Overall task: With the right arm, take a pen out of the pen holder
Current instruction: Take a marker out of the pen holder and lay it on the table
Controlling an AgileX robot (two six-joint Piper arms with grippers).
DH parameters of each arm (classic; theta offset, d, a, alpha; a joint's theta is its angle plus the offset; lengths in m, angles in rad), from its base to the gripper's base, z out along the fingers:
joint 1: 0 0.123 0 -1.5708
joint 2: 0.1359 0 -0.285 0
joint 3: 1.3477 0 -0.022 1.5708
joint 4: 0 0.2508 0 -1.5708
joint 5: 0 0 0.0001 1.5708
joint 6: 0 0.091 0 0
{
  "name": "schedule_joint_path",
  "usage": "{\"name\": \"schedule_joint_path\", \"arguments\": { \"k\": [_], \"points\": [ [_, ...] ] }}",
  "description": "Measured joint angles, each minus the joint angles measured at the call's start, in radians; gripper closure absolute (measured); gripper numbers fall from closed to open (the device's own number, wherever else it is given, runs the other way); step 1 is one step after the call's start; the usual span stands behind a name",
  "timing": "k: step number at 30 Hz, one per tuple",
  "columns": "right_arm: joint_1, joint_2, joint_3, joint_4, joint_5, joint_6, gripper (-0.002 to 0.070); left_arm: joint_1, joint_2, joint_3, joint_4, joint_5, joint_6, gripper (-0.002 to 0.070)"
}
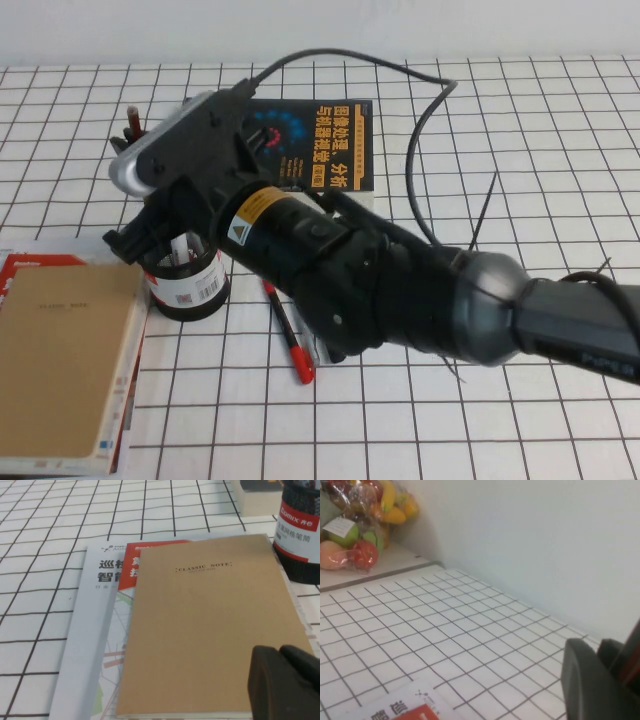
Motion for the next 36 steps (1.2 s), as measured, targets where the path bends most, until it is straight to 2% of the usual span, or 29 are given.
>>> {"name": "schedule_joint_path", "arguments": {
  "k": [8, 15, 18, 22, 28, 36],
  "points": [
    [-0.019, -0.211, 0.0, 0.0, 0.279, -0.054, 0.0658, 0.0, 0.0, 0.0, 0.0, 0.0, 0.0, 0.0679],
    [-0.077, -0.34, 0.0, 0.081, 0.687, -0.053, 0.0658, 0.0, 0.0, 0.0, 0.0, 0.0, 0.0, 0.0679],
    [-0.125, -0.35, 0.0, 0.119, 0.858, 0.015, 0.0658, 0.0, 0.0, 0.0, 0.0, 0.0, 0.0, 0.0679],
    [-0.183, -0.338, -0.013, 0.127, 1.061, 0.157, 0.0658, 0.0, 0.0, 0.0, 0.0, 0.0, 0.0, 0.0679],
    [-0.229, -0.233, -0.112, 0.129, 1.31, 0.237, 0.0658, 0.0, 0.0, 0.0, 0.0, 0.0, 0.0, 0.0679],
    [-0.229, -0.02, -0.307, 0.16, 1.46, 0.255, 0.0658, 0.0, 0.0, 0.0, 0.0, 0.0, 0.0, 0.0679]
  ]
}}
